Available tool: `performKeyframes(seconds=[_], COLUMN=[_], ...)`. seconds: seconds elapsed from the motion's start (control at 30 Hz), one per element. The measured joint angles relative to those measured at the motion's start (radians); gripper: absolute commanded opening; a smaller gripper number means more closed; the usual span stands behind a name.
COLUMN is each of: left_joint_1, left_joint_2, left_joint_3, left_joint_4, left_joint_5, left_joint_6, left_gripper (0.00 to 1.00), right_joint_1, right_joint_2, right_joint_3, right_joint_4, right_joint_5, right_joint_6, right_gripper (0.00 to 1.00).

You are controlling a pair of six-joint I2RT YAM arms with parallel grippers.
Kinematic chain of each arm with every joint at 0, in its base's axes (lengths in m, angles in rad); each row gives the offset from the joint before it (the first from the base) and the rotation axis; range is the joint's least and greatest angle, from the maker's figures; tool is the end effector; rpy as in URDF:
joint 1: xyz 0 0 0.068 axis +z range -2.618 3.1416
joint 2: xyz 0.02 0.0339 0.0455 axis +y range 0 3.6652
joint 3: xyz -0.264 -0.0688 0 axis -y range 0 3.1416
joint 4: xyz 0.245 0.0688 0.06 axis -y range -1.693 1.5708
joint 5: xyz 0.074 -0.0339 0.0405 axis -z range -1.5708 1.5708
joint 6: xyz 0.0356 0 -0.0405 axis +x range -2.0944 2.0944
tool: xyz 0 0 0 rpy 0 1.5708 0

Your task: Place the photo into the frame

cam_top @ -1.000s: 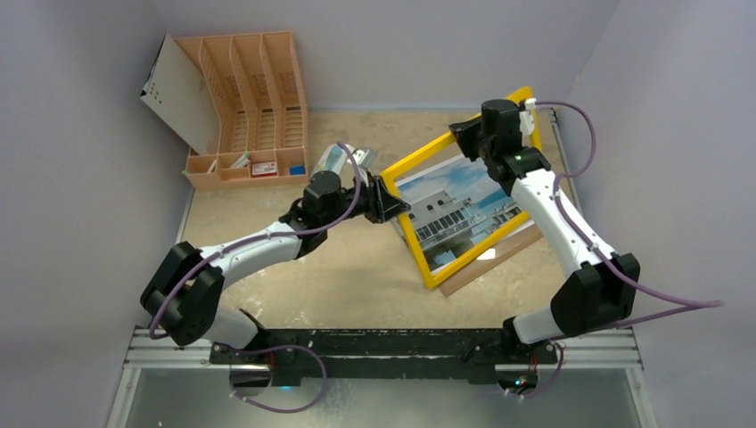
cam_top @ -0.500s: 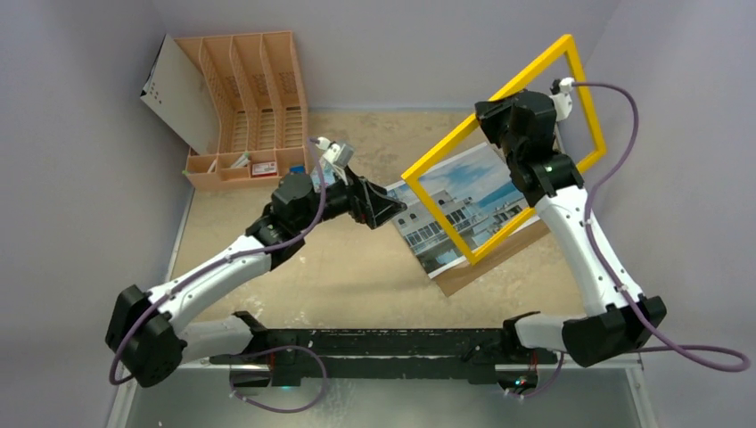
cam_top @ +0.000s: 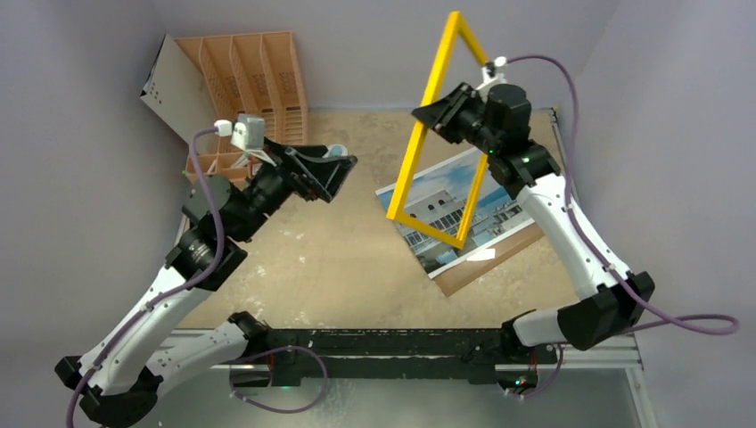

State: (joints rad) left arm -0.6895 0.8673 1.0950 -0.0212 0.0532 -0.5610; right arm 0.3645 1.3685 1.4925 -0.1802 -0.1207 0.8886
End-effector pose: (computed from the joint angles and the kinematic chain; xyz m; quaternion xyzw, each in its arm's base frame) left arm 0.1389 -0.1170 0.4510 0.0611 0.6276 -0.4678 0.6193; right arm 0.2898 0.1152 0.4558 0.1479 0.7113 0.4376 0.5298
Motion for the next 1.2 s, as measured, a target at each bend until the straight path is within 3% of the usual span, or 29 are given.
performKeyframes(seconds=[0.23,0.43,0.73,1.0,1.2], left_joint_1=[0.002,0.023,0.258,0.259,0.259], left_joint_2=[0.076,0.215,0.281,0.426,0.531], left_joint_3=[0.105,0.101,-0.1,-0.134,-0.144], left_joint_4=[-0.223,-0.423,-0.444,-0.372,-0.307], left_joint_5=[-0.305,-0.448,-0.329,-0.2,-0.177], left_joint_6=[-0.077,-0.166,-0.255,-0.24,-0.22], left_gripper=[0.94,0.94,0.93,0.93,0.94], right_joint_1=[0.201,0.24,0.235,0.207,0.126], right_joint_2=[0.058,0.061,0.115,0.134,0.111], right_joint_3=[-0.001,-0.075,-0.328,-0.489,-0.6], right_joint_4=[0.136,0.422,0.859,1.125,1.189], right_joint_5=[-0.217,-0.355,-0.456,-0.509,-0.551], right_joint_6=[0.096,0.259,0.502,0.705,0.763], right_gripper=[0.09,0.1,0.1,0.15,0.22])
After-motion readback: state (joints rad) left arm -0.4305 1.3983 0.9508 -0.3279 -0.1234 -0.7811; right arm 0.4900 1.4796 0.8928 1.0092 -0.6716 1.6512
